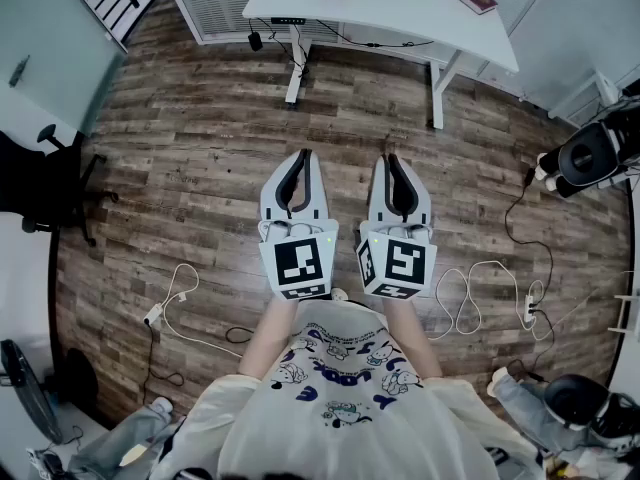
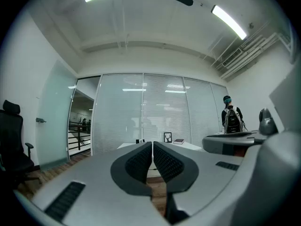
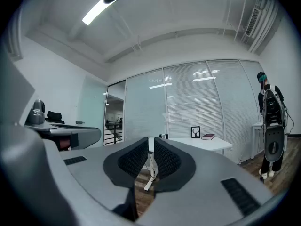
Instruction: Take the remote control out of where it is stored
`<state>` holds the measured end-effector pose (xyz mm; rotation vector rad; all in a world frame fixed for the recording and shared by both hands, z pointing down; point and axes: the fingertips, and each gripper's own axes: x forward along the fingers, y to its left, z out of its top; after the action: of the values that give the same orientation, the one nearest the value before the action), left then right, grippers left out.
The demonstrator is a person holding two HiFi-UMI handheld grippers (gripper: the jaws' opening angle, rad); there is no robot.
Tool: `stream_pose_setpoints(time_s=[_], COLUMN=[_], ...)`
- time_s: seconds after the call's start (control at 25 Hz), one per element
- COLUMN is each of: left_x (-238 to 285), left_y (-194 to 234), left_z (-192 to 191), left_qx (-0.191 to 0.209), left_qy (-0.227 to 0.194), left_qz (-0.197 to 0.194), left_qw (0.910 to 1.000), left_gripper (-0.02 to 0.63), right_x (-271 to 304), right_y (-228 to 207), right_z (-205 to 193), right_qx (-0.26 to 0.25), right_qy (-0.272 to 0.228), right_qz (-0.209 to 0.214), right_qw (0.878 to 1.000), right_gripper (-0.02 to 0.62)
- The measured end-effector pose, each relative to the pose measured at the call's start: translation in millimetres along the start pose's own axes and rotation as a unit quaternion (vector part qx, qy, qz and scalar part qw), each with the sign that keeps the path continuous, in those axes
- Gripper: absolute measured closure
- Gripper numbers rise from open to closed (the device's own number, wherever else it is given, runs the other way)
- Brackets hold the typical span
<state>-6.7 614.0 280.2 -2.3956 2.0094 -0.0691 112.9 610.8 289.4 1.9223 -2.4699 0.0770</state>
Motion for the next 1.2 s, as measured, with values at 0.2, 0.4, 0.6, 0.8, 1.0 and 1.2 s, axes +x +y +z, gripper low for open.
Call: stream_pose_setpoints(time_s=[0.2, 0.4, 0.6, 0.8, 1.0, 1.2], left_x=[1.5, 8.4, 22.7, 45.0, 84.2, 127.4], left_y=[0.4, 4.9, 9.8, 20.8, 42.5, 67.1], left_z=[1.8, -0.4, -1.9, -1.9, -1.7, 1.0], left_qx=[0.001, -0.001, -0.002, -0.002, -0.001, 0.0], left_qy=[0.001, 0.003, 0.005, 0.004, 0.005, 0.003], left_qz=[-0.004, -0.005, -0.004, -0.002, -0.005, -0.018], left_qw=[1.0, 1.0, 1.0, 1.0, 1.0, 0.9998], left_gripper=[0.583, 0.583, 0.583, 0.583, 0.583, 0.583], right_x=[1.5, 8.2, 21.5, 47.2, 90.4, 139.1], right_y=[-0.1, 1.8, 0.6, -2.9, -5.4, -1.5], right_z=[2.0, 0.5, -0.1, -1.8, 2.8, 1.1], right_qx=[0.001, 0.001, -0.001, -0.002, 0.003, 0.018], right_qy=[0.0, 0.001, 0.0, 0.004, 0.0, 0.005], right_qz=[-0.003, -0.002, 0.002, -0.001, -0.014, -0.026], right_qw=[1.0, 1.0, 1.0, 1.0, 1.0, 0.999], right_gripper=[0.538, 0.538, 0.538, 0.538, 0.538, 0.538])
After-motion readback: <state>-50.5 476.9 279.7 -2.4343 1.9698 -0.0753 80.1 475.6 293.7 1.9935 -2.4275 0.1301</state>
